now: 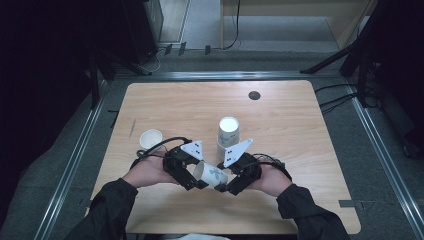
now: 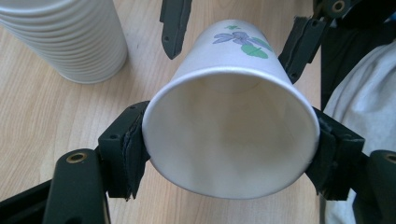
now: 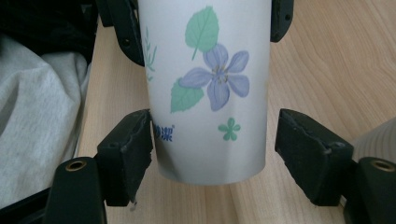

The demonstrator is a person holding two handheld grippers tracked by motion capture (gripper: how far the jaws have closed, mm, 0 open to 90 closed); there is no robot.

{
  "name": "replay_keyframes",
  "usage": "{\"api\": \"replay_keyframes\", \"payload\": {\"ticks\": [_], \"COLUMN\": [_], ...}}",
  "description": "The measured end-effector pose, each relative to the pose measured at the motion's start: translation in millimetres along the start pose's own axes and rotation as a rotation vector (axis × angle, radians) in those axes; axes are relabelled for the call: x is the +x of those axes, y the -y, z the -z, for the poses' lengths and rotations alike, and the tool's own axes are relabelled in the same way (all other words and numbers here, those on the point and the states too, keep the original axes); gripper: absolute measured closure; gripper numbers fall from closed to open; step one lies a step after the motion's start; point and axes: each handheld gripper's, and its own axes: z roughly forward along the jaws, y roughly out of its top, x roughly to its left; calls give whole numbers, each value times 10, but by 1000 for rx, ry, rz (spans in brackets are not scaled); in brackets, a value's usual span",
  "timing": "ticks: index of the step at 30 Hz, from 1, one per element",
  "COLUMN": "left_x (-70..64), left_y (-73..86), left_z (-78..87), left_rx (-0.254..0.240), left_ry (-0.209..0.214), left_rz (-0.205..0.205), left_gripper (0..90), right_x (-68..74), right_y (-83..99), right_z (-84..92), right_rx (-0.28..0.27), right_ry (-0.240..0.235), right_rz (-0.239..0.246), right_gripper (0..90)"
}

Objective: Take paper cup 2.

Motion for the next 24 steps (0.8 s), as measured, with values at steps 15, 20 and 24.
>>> {"api": "replay_keyframes", "payload": {"ticks": [15,20,24], "left_x": [2,5,21], "left_y": [-12,0,10], "left_z": [-87,-62,-8], "left_rx": [9,-17,-48], "left_ry": [-1,-19,-39], "left_rz": [-31,-25,-19], "left_gripper": [242,129,105], "right_x": [-4,1,-14], "right_y": [24,5,11], "right_z": [-87,-56,-1], "right_rx": [31,22,7], "right_ry": [-21,-10,1], "right_rz": [21,21,16], "right_gripper": [352,350,349]}}
